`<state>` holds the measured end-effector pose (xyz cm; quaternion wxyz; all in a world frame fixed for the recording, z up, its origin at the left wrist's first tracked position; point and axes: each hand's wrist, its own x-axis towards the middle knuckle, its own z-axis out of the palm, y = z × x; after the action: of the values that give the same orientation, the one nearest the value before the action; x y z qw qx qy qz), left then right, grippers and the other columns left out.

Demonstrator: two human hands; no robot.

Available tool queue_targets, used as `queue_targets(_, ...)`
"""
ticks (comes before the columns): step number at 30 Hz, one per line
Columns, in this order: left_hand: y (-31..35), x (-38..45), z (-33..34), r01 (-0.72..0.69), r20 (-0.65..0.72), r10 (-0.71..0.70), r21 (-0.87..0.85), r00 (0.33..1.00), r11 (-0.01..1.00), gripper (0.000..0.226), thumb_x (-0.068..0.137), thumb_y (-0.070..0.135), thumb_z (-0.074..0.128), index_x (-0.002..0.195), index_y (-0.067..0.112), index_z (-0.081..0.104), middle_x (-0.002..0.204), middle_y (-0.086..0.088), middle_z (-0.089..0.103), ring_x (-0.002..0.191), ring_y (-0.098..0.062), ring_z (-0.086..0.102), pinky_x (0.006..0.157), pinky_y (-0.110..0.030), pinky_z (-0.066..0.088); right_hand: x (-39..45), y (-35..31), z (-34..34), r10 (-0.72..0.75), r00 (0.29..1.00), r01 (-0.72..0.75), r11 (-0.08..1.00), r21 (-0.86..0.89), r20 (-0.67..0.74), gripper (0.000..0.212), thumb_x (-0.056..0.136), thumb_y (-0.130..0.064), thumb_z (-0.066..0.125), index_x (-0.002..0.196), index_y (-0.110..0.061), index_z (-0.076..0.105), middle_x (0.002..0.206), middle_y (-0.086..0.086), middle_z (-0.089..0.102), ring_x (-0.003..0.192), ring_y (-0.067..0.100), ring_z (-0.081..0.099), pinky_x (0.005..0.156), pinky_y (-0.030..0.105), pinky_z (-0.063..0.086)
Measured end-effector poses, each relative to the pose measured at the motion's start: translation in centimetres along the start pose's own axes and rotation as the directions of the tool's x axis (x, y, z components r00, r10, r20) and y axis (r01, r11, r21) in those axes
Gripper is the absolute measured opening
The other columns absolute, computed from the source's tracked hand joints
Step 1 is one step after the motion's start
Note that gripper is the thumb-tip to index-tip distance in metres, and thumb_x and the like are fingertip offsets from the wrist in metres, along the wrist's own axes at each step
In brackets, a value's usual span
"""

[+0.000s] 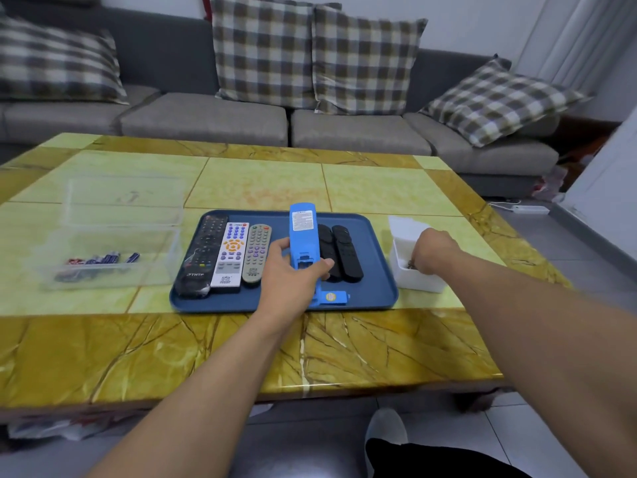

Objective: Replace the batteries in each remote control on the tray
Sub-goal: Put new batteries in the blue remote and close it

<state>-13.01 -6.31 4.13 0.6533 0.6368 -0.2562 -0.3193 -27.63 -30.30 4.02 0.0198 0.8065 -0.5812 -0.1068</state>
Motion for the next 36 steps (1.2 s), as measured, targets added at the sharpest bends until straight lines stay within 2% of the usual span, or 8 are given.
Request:
queue_targets(5,0.0,-0.3,-0.6,0.005,-0.011,-0.006,-0.078,1.0,0.997,0.054,0.086,0.023,0.079,0.128,0.026,0.046,0.106,0.003,0.073,0.087,-0.013,0.075,0.072,-0.027,0.058,0.4,0.3,0.4,-0.013,0.999,0.014,1.0,-0.017,0.046,0.042,0.085,-0.04,0.067,0.112,-0.009,0.063,0.095,0.005,0.052,0.086,0.024,0.053,0.068,0.028,0.041)
queue_targets(11,0.1,-0.1,-1.4,0.042,-0.002,-0.042,-0.131,0.999,0.99,0.049,0.092,0.026,0.072,0.133,0.028,0.046,0.109,0.002,0.071,0.085,-0.017,0.076,0.077,-0.036,0.062,-1.2,-0.3,-0.3,-0.039,0.999,0.038,0.998,-0.05,-0.023,0.028,0.088,-0.027,0.067,0.11,-0.009,0.064,0.093,0.006,0.055,0.083,0.024,0.054,0.066,0.027,0.042)
queue_targets(17,1.0,0.2,-2.3,0.121,0.01,-0.124,-0.291,0.992,0.949,0.033,0.107,0.022,0.047,0.14,0.022,0.047,0.106,-0.013,0.071,0.086,-0.03,0.075,0.076,-0.048,0.063,-5.0,-2.5,-3.7,-0.119,0.903,0.196,0.969,0.151,-0.412,0.022,0.093,-0.008,0.056,0.113,-0.018,0.055,0.101,0.007,0.067,0.081,0.024,0.062,0.062,0.031,0.048)
queue_targets(19,1.2,0.2,-2.8,0.094,0.014,-0.094,-0.294,0.995,0.951,0.04,0.106,0.022,0.048,0.146,0.025,0.043,0.11,-0.011,0.071,0.086,-0.029,0.075,0.072,-0.045,0.063,-7.1,-4.4,-5.4,-0.097,0.875,0.336,0.827,0.45,-0.475,0.018,0.093,-0.016,0.065,0.11,-0.023,0.063,0.094,-0.001,0.07,0.075,0.012,0.064,0.057,0.024,0.046)
queue_targets(22,1.4,0.2,-3.5,0.062,-0.022,-0.07,-0.27,0.997,0.961,0.044,0.105,0.027,0.051,0.148,0.029,0.042,0.113,-0.007,0.07,0.084,-0.027,0.076,0.067,-0.043,0.063,-11.7,-8.3,-7.2,-0.111,0.9,0.435,0.311,0.845,-0.422,0.01,0.089,-0.02,0.074,0.098,-0.022,0.071,0.084,-0.006,0.074,0.073,0.002,0.067,0.057,0.01,0.044)
queue_targets(26,1.3,0.2,-4.5,0.028,-0.089,-0.043,-0.169,0.995,0.985,0.04,0.105,0.035,0.047,0.145,0.034,0.046,0.117,-0.005,0.07,0.08,-0.022,0.072,0.05,-0.026,0.053,-16.3,-11.9,-5.0,-0.324,0.919,0.117,-0.327,0.938,-0.227,0.01,0.093,-0.006,0.065,0.103,-0.009,0.066,0.093,0.008,0.076,0.083,0.016,0.069,0.072,0.023,0.053)
queue_targets(29,0.9,0.4,-5.2,0.025,-0.111,-0.045,-0.175,0.993,0.984,0.04,0.107,0.029,0.044,0.146,0.034,0.046,0.119,-0.006,0.069,0.078,-0.021,0.069,0.05,-0.026,0.053,-17.0,-13.0,-3.5,-0.433,0.895,-0.076,-0.385,0.92,-0.107,0.014,0.095,-0.005,0.062,0.109,-0.008,0.063,0.098,0.01,0.075,0.079,0.015,0.067,0.067,0.022,0.05)
queue_targets(36,0.8,1.4,-5.5,0.116,-0.034,-0.146,-0.437,0.989,0.892,0.043,0.106,0.013,0.044,0.146,0.029,0.048,0.13,-0.008,0.067,0.091,-0.024,0.065,0.074,-0.036,0.054,-17.3,-14.4,-3.3,-0.474,0.878,-0.123,-0.352,0.928,-0.064,0.013,0.093,-0.007,0.065,0.106,-0.008,0.065,0.083,0.006,0.073,0.071,0.017,0.066,0.059,0.021,0.052)
